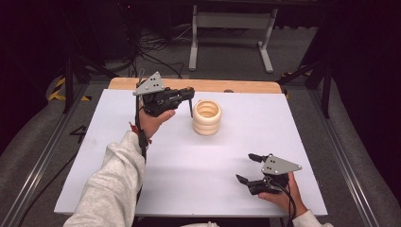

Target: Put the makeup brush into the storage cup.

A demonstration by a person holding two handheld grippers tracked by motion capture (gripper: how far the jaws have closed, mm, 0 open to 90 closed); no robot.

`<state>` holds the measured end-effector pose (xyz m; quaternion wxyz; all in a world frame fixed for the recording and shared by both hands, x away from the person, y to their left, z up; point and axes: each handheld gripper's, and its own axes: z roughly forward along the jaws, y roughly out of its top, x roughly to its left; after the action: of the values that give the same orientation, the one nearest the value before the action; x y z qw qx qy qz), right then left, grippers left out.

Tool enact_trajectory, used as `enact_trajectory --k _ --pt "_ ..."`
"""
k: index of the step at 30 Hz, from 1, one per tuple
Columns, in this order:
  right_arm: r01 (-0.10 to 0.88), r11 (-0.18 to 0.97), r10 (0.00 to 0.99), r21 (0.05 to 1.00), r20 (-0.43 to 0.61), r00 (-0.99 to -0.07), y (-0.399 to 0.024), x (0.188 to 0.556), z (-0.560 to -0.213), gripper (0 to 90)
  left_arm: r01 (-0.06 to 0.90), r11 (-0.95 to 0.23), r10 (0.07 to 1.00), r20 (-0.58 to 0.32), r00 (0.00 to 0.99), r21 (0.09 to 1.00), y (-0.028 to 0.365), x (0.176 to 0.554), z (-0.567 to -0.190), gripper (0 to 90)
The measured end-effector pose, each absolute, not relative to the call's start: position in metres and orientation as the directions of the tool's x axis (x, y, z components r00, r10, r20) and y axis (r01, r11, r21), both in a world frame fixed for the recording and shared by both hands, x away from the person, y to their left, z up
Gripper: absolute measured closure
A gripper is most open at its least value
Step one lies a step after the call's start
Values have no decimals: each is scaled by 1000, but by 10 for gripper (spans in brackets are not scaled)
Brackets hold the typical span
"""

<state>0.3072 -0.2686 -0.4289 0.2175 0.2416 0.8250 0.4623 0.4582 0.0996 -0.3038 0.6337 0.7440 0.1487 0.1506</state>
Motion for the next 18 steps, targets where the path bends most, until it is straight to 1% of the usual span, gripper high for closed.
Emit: enact_trajectory --k 18 --pt "194 461 593 866 -138 -793 -268 307 -429 182 28 -153 399 36 916 988 85 471 -301 839"
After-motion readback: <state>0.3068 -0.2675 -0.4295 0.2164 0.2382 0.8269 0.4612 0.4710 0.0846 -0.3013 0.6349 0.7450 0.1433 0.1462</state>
